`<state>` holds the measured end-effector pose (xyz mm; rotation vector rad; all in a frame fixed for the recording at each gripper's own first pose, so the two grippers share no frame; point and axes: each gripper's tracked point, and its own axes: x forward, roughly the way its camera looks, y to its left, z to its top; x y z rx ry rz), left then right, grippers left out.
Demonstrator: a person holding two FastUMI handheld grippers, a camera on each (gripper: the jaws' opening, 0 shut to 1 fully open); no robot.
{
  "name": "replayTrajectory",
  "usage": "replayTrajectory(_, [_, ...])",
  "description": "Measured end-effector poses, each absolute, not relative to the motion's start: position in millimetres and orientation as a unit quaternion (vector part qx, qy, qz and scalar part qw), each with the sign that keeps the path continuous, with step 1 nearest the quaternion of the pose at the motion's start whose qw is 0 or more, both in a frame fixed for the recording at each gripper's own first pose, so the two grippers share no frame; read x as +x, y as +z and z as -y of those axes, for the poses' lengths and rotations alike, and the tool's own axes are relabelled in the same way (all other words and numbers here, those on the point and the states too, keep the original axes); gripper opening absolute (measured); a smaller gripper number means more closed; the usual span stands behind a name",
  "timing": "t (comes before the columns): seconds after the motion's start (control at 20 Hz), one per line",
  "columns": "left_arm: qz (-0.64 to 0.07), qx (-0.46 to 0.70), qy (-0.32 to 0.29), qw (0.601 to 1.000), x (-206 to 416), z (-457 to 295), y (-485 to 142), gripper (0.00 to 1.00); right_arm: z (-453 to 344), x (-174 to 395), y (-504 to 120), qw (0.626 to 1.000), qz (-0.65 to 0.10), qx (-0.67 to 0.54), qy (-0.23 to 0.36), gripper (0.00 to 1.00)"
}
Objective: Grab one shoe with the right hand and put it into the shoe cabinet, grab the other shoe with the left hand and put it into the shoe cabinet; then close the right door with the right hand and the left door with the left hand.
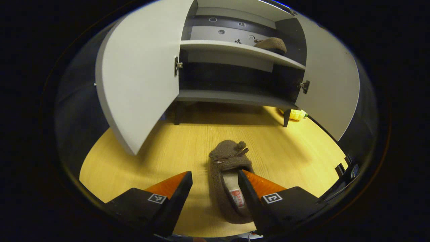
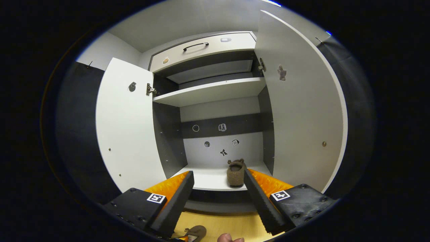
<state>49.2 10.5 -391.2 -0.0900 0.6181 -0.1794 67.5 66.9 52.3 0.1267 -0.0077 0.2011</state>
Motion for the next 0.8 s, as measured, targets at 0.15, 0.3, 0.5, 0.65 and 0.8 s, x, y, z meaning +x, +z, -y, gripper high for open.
replayTrajectory(0.15, [-0.305, -0.042, -0.082, 0.948, 66, -7, -415, 0.76, -60, 58, 43, 0.994, -0.011, 0.052, 0.095, 0.98])
replayTrajectory(0.3, [-0.297, -0.041, -0.088, 0.95, 81, 4, -424, 0.62, -46, 54, 41, 0.996, -0.012, 0.029, 0.081, 0.98])
replayTrajectory(0.5, [-0.295, -0.024, -0.074, 0.952, 99, 5, -433, 0.46, -41, 46, 37, 0.997, -0.017, 0.018, 0.077, 0.98])
replayTrajectory(0.65, [-0.298, -0.024, -0.054, 0.953, 106, 1, -432, 0.35, -37, 42, 32, 0.997, -0.023, 0.018, 0.073, 0.98])
replayTrajectory(0.8, [-0.308, -0.014, -0.035, 0.951, 106, -6, -429, 0.14, -32, 39, 31, 0.997, -0.026, 0.022, 0.072, 0.98])
